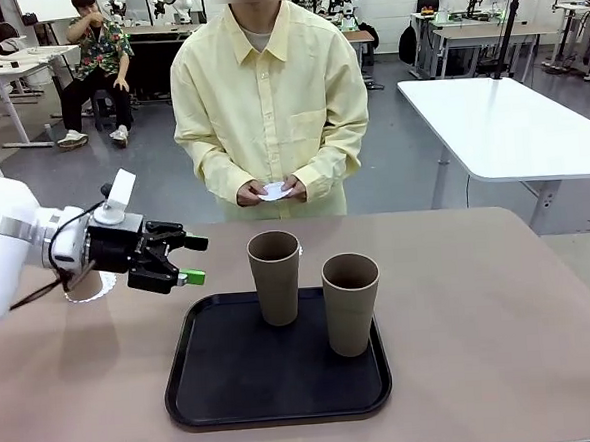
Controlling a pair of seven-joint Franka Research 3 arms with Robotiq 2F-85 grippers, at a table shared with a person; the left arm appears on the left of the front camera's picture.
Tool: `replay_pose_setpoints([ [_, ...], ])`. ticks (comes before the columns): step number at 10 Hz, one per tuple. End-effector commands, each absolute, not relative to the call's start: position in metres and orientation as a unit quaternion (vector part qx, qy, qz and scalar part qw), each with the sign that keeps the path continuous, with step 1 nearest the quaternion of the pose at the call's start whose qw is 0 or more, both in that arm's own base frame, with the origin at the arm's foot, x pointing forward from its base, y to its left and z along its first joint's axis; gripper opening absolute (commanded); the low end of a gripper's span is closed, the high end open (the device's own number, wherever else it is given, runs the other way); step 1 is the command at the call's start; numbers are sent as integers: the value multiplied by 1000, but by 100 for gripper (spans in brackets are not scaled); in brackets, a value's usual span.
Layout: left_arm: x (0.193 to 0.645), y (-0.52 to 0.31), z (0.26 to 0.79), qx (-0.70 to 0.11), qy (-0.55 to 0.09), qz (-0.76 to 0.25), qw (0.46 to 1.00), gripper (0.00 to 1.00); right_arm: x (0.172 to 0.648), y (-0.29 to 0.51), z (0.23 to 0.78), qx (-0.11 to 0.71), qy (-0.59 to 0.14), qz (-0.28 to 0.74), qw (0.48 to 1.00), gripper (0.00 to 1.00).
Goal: Place coasters on the table and set cups on them.
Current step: Take one Reusable plastic cup from the Flat Tray and place it on a coaster set by the human.
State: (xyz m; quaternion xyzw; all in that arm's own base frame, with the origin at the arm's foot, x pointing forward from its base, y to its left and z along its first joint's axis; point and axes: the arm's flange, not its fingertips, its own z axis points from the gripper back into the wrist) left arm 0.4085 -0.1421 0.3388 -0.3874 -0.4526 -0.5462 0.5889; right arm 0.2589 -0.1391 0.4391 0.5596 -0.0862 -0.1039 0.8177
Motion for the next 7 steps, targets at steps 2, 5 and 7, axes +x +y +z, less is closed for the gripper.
replay_pose_setpoints([
  [2,419,-143,310,-409,-513,-521,545,100,259,-140,439,565,-86,-103,814,100],
  [5,436,-158,293,-420,-480,-514,574,100,259,-140,439,565,-86,-103,814,100],
  [7,446,-168,291,-426,-458,-508,593,100,259,-140,439,565,-86,-103,814,100],
])
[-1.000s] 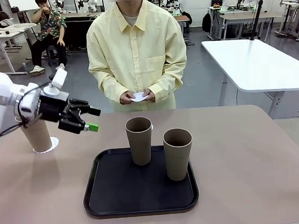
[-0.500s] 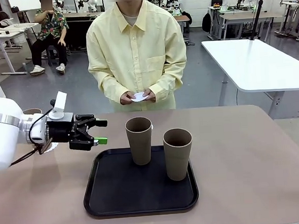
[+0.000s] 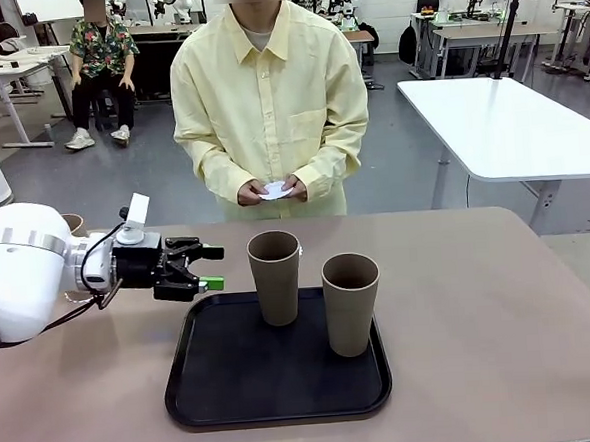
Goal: Place coasters on the table and set cups on them.
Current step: Take one Reusable plastic cup from the Flat Tray and place it on a coaster set by the human.
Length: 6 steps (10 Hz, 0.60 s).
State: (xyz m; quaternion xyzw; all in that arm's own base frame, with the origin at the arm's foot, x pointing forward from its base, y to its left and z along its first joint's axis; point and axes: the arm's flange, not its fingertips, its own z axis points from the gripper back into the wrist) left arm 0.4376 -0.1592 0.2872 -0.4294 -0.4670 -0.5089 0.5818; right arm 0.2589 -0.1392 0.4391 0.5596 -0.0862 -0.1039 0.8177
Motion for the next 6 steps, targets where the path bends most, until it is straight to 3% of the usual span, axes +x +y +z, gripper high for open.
replay_pose_setpoints([
  [1,447,-174,291,-427,-458,-513,588,100,259,-140,439,565,-86,-103,814,100],
  [6,447,-194,281,-440,-435,-532,578,100,259,-140,439,565,-86,-103,814,100],
])
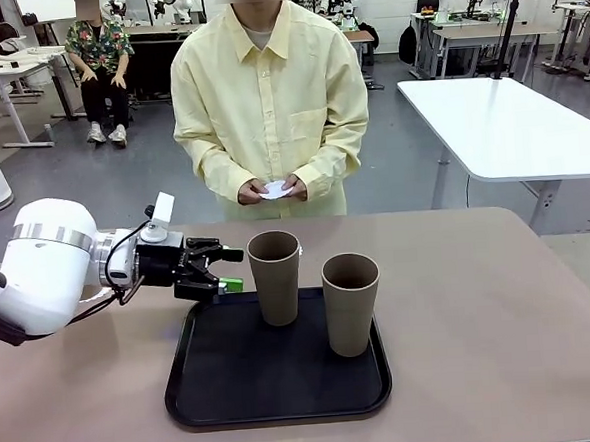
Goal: Place coasters on the table and set cups on them.
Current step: Take one Reusable plastic cup from the Flat Tray and place it on a coaster set by the human.
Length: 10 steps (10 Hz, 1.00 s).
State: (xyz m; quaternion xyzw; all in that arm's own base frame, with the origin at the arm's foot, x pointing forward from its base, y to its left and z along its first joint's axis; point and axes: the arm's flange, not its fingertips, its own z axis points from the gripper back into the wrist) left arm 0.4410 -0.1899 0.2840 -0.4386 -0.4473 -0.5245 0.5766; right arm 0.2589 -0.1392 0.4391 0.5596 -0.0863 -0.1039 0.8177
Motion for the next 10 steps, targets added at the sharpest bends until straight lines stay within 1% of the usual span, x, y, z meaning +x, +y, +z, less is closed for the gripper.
replay_pose_setpoints([
  [1,448,-196,277,-439,-432,-536,577,100,259,-140,439,565,-86,-103,814,100],
  [5,457,-205,260,-432,-419,-544,585,100,259,-140,439,565,-86,-103,814,100],
  [10,463,-211,248,-454,-401,-541,583,100,259,-140,439,565,-86,-103,814,100],
])
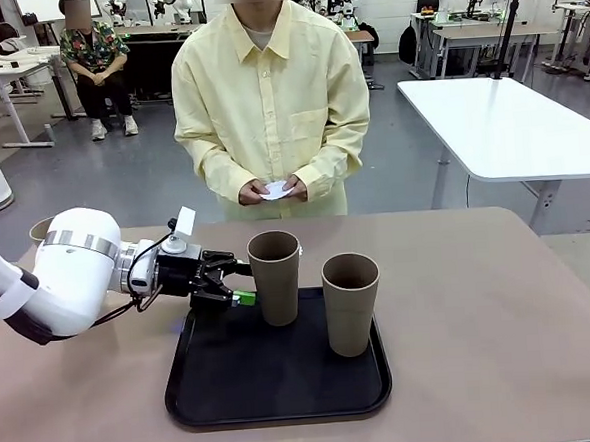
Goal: Place coasters on the table and set cups on them.
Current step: Take one Reusable plastic cup from the Flat Tray and place it on a coaster set by the human.
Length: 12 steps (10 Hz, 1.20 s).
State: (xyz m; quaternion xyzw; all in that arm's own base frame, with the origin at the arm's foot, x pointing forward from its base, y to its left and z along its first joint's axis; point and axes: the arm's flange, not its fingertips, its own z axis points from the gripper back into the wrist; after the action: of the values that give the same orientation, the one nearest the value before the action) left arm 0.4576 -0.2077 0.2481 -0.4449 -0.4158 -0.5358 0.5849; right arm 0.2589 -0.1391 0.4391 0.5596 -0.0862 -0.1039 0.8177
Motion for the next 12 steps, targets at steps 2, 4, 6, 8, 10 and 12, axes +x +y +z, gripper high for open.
replay_pose_setpoints([
  [2,463,-213,241,-456,-393,-543,586,100,259,-140,439,565,-86,-103,814,100],
  [4,462,-217,235,-459,-385,-549,583,100,259,-140,439,565,-86,-103,814,100],
  [6,461,-223,231,-462,-385,-555,575,100,259,-140,439,565,-86,-103,814,100],
  [8,461,-227,228,-466,-382,-560,569,100,259,-140,439,565,-86,-103,814,100],
  [10,463,-231,226,-469,-379,-562,566,100,259,-140,439,565,-86,-103,814,100],
  [12,462,-239,224,-469,-382,-569,557,100,259,-140,439,565,-86,-103,814,100],
])
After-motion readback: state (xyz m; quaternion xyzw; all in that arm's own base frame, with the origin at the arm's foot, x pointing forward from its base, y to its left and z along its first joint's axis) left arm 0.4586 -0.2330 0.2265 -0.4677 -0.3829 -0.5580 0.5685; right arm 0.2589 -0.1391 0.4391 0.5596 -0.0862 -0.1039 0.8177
